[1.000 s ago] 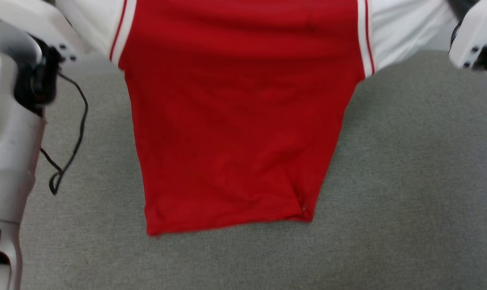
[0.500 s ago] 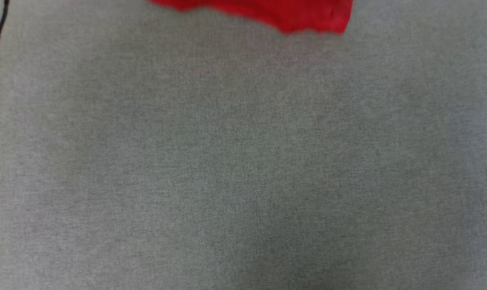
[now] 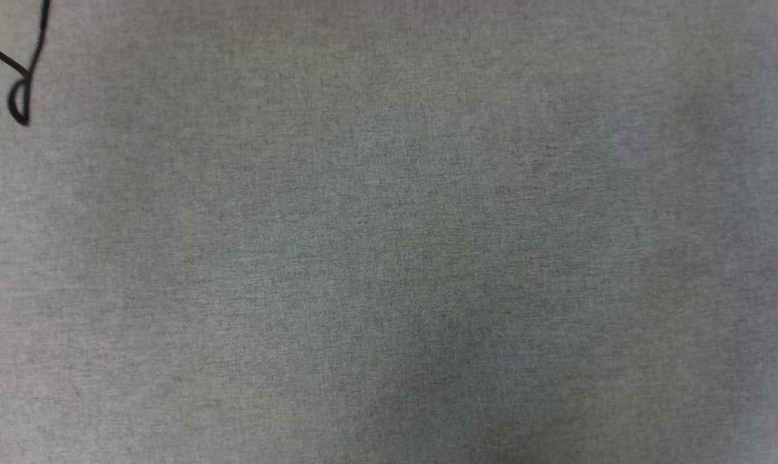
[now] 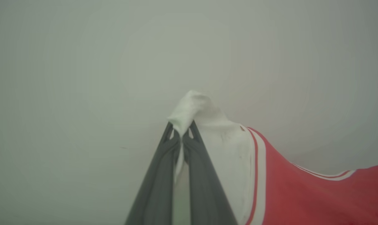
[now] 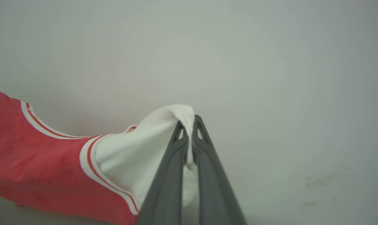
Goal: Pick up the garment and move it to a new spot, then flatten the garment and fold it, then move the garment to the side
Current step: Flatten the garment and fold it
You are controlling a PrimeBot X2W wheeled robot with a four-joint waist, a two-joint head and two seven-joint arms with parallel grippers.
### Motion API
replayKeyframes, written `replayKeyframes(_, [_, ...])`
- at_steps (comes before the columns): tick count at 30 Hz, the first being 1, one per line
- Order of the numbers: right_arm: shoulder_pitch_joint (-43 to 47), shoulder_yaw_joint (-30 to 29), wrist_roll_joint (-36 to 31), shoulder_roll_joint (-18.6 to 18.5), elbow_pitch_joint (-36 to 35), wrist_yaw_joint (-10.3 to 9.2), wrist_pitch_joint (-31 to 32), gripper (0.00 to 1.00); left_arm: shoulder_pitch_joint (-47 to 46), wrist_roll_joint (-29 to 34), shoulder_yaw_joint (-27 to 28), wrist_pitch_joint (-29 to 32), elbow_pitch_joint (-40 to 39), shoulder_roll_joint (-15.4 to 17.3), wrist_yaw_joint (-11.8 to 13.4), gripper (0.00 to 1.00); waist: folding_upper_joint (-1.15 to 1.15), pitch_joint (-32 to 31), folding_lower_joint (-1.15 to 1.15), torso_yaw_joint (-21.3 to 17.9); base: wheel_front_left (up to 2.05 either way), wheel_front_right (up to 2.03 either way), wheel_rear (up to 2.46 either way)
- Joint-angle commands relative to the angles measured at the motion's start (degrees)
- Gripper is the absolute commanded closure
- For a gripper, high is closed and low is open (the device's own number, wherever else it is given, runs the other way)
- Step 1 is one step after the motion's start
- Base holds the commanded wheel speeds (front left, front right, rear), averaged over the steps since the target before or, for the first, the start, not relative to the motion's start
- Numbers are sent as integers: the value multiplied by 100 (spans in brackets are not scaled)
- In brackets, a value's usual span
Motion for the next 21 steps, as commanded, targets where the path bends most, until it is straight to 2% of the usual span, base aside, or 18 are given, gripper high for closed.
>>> replayKeyframes(1, [101, 54, 113, 15, 73, -8, -43, 100, 84, -39, -1, -30, 58, -40, -34, 100, 0, 82, -1, 19, 0, 0, 0])
replayKeyframes(5, [353, 343, 427, 65, 257, -8, -9, 100, 349, -140, -28, -43, 318, -128, -127, 100, 0, 130, -1, 35, 0, 0, 0])
replayKeyframes(10, [1074, 710, 948, -27, 178, -8, -30, 100, 992, -322, 6, -178, 462, -263, -265, 100, 0, -149, -1, 94, 0, 0, 0])
replayKeyframes(17, [2705, 1144, 1613, -341, -497, -8, -78, 100, 2698, -661, 222, -435, 153, -348, -416, 100, 0, -964, -1, 191, 0, 0, 0])
replayKeyframes(21, [3831, 1251, 1914, -519, -1015, -8, -81, 100, 3950, -793, 489, -491, -311, -368, -344, 100, 0, -1495, -1, 217, 0, 0, 0])
